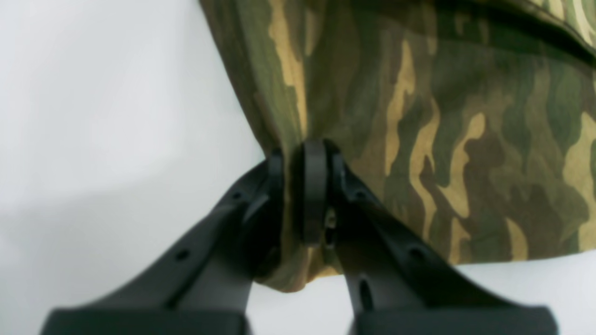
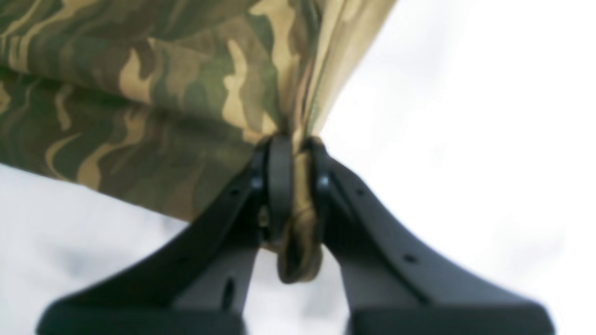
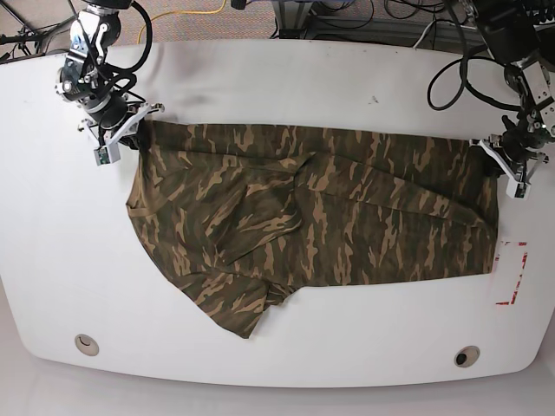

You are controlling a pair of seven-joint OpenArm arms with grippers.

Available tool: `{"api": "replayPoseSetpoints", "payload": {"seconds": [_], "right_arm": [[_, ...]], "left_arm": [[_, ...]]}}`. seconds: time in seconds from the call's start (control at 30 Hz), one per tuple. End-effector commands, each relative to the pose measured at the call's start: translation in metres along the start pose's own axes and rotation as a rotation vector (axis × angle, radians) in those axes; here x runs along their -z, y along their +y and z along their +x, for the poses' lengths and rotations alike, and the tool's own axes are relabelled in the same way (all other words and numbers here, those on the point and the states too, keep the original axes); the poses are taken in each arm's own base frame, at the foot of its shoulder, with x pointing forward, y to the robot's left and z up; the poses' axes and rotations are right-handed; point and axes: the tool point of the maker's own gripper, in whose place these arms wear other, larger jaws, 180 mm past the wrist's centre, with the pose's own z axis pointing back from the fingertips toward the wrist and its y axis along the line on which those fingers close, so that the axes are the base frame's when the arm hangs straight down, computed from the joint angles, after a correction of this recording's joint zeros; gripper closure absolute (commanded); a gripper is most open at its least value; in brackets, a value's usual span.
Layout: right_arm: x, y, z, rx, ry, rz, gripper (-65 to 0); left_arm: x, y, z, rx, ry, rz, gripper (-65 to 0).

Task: Fold the T-shirt properly
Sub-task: 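Lift the shirt edge with both grippers and fold it over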

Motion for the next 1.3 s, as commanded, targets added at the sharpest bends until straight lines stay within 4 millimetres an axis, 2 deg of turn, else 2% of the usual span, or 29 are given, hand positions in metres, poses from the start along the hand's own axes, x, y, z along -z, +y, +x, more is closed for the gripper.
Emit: {"api": "replayPoseSetpoints", "payload": {"seconds": [0.0, 0.1, 0.17, 0.33, 0.5, 0.67, 0.9, 1.03, 1.1, 1.17, 1.27], "right_arm": [[-0.008, -0.004, -0.014, -0.029, 0.068, -0.025, 0.0], [-0.013, -0.001, -0.014, -0.049, 0.079, -0.029, -0.3], [-0.020, 0.000, -0.024, -0.058, 0.108, -0.033, -0.3], [-0.044, -0.009, -0.041, -0.057, 0.142, -0.079, -0.3], [-0.058, -0.005, -0.056, -0.072, 0.176, -0.083, -0.3], [-0.071, 0.000, -0.070, -0.086, 0.210, -0.081, -0.3], [-0.076, 0.007, -0.081, -0.075, 0.232, -0.073, -0.6], [-0.075, 0.014, -0.079, -0.075, 0.220, -0.059, -0.8], [-0.075, 0.017, -0.078, -0.090, 0.216, -0.043, -1.0], [-0.075, 0.020, -0.073, -0.104, 0.204, -0.036, -3.3], [-0.077, 0.024, -0.068, -0.106, 0.192, -0.037, -14.9]], "left_arm": [[-0.005, 0.007, -0.027, 0.036, 0.108, 0.028, -2.1], [-0.012, 0.006, -0.029, 0.058, 0.106, 0.034, -2.1], [-0.022, 0.006, -0.029, 0.090, 0.102, 0.047, -2.2], [-0.046, 0.001, -0.044, 0.178, 0.154, 0.072, -2.2], [-0.066, -0.004, -0.052, 0.241, 0.188, 0.090, -2.2], [-0.089, 0.010, -0.063, 0.234, 0.202, 0.146, -2.2], [-0.098, 0.021, -0.068, 0.218, 0.210, 0.182, -2.4], [-0.105, 0.029, -0.072, 0.208, 0.219, 0.203, -2.8], [-0.106, 0.029, -0.072, 0.211, 0.218, 0.205, -5.4], [-0.106, 0.029, -0.070, 0.210, 0.214, 0.206, -10.7], [-0.108, 0.030, -0.068, 0.213, 0.209, 0.212, -19.7]]}}
